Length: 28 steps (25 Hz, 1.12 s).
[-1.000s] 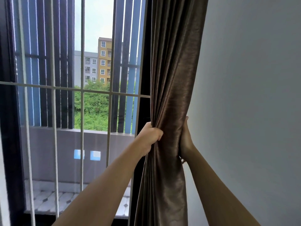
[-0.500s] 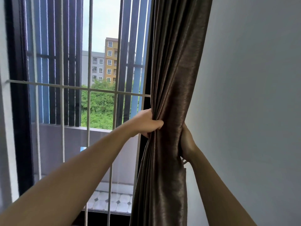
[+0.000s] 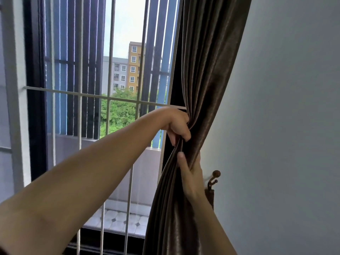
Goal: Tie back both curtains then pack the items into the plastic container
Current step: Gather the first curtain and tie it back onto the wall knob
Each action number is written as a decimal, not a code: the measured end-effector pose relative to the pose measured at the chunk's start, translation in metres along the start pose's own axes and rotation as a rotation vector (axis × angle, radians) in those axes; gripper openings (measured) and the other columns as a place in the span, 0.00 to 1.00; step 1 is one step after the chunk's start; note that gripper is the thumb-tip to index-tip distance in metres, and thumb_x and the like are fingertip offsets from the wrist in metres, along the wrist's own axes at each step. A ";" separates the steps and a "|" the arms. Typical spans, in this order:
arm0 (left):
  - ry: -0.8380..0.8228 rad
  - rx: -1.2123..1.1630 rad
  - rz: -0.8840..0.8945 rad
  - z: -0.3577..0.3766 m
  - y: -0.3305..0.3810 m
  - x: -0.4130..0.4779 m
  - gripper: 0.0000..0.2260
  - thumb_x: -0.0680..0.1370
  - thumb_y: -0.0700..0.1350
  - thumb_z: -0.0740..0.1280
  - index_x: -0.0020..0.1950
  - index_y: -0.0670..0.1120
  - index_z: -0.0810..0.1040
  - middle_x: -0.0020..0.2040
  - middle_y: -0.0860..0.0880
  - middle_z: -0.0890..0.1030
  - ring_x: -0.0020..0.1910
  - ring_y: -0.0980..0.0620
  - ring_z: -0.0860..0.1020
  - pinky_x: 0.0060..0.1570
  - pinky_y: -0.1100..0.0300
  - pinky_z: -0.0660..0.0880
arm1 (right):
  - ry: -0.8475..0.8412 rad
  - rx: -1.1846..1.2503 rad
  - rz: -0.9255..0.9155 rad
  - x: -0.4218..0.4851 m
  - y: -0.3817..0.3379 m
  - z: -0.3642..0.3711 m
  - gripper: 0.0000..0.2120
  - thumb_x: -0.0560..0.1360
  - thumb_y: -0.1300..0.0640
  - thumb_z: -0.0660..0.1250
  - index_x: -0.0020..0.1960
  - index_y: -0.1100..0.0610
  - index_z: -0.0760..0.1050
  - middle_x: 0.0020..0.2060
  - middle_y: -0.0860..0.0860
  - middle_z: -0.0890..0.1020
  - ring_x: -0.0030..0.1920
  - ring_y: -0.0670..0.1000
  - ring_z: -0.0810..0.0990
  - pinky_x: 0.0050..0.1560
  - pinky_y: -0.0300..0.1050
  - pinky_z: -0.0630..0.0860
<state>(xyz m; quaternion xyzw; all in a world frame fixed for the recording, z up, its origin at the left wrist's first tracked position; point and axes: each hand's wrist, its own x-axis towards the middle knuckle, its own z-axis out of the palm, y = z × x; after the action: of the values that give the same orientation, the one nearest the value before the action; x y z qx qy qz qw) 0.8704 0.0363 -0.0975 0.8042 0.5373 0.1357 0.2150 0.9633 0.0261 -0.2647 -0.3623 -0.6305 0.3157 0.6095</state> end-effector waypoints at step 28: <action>0.420 -0.807 -0.145 0.183 -0.068 0.076 0.09 0.77 0.42 0.65 0.54 0.40 0.80 0.43 0.44 0.82 0.40 0.49 0.80 0.52 0.51 0.79 | 0.224 -0.197 -0.022 0.005 0.006 -0.123 0.23 0.62 0.71 0.70 0.55 0.59 0.70 0.40 0.52 0.79 0.36 0.42 0.81 0.35 0.35 0.77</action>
<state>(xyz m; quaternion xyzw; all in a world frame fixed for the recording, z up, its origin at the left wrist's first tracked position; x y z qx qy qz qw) 0.9268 0.0922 -0.2908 0.5717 0.5281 0.4786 0.4063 1.0866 0.0281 -0.2600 -0.4467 -0.5904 0.2031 0.6408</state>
